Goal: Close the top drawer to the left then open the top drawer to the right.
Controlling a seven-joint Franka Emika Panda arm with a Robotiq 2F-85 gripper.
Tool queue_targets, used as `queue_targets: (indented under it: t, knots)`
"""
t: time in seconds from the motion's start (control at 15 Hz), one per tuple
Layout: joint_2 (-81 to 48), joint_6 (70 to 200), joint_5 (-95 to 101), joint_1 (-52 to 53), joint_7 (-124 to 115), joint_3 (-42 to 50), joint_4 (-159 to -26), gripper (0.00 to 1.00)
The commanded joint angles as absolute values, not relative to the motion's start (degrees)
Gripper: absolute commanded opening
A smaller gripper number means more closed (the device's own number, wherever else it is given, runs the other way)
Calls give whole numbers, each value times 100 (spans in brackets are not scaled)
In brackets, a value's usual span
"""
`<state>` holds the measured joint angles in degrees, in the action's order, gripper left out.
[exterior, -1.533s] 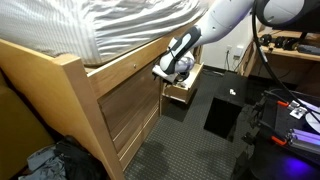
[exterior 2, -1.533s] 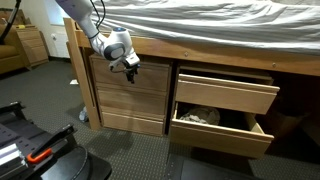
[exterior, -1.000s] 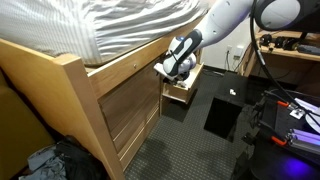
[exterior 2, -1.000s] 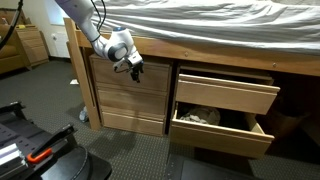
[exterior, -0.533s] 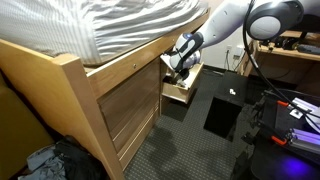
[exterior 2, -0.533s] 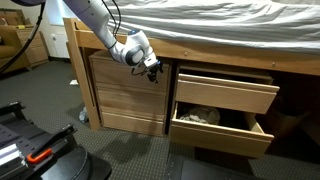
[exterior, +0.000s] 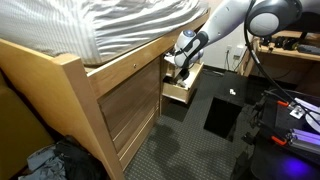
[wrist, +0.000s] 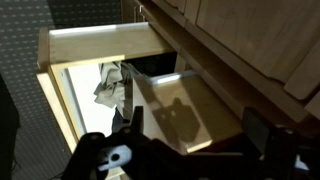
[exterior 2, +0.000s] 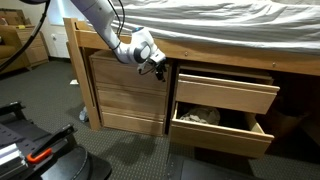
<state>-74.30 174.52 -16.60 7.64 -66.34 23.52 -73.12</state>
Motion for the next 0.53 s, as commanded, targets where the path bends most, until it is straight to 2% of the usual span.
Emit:
queue_targets:
  t: [0.0,0.47]
  knots:
    - [-6846,16895,-1023,212,-5456,2143,-7441,100]
    - [-7142,17244,-1090,201,-5452,2402,-7188,100]
